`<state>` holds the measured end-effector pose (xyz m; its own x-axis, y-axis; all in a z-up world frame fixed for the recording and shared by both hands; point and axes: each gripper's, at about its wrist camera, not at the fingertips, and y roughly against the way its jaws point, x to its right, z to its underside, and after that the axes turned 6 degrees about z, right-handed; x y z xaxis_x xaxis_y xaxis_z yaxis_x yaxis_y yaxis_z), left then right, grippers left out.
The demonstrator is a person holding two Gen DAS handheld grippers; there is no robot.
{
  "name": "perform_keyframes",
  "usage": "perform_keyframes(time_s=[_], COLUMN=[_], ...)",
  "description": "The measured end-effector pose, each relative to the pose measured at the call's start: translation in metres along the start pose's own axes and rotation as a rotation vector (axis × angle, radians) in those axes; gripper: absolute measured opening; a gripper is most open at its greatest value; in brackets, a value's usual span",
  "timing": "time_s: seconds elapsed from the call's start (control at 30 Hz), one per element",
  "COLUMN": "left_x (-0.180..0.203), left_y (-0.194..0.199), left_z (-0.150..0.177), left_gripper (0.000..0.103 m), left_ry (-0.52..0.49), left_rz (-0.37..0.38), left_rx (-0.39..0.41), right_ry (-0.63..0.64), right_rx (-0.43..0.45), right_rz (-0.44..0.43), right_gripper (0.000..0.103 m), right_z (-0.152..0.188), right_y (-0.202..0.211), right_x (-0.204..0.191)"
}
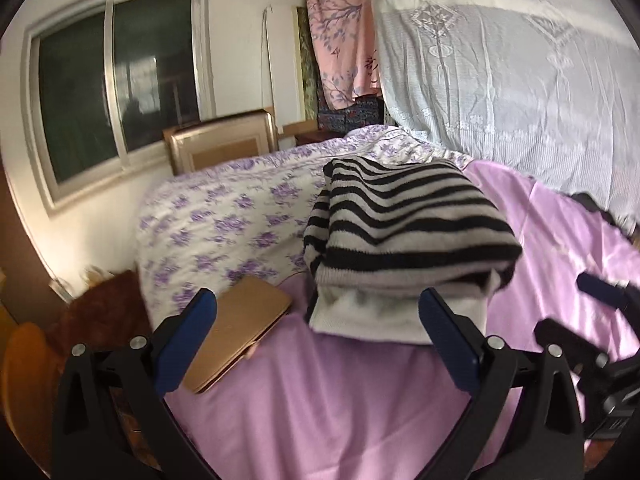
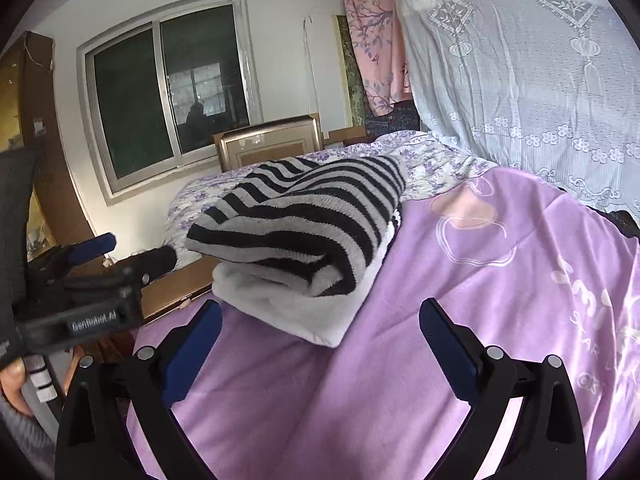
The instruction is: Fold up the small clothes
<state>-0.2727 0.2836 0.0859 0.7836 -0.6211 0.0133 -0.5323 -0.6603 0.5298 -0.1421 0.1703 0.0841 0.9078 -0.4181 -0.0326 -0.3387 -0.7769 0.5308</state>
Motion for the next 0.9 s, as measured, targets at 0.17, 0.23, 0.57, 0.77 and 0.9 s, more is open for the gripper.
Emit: perform_keyframes(time_s=[0.17,0.23,0.57,0.77,0.9], left_x=[0.006,0.009,0.031,0.041,0.042], left_y=[0.034,0.046,0.091,0.093,0.091], left_z=[0.006,0.007,0.001,0.003,0.003], left_gripper=[0.098,0.098,0.098,0.098,0.098], left_ry=[0.002,-0.001,-0.015,-0.036,-0.036], left_rz=[-0.035,-0.062,-0.12,-0.116,-0.116], left_rx=[0.025,0.037,0.116,0.118,0.116], right_ry=[-0.05,-0.059,0.024,0.009,0.006], right_rx=[0.021,0.033,0.103,0.13,0.128], right_rz=[0.002,0.001,0.02,0.02,0.026], right_gripper=[0.099,0.099,0.1,0.1,0.1], right_z=[0.0,-0.001,0.004,0.002,0.002], right_y=[0.026,0.035,0.075,0.087,0.086], right_x=[0.012,0.013,0.0,0.005,0.006])
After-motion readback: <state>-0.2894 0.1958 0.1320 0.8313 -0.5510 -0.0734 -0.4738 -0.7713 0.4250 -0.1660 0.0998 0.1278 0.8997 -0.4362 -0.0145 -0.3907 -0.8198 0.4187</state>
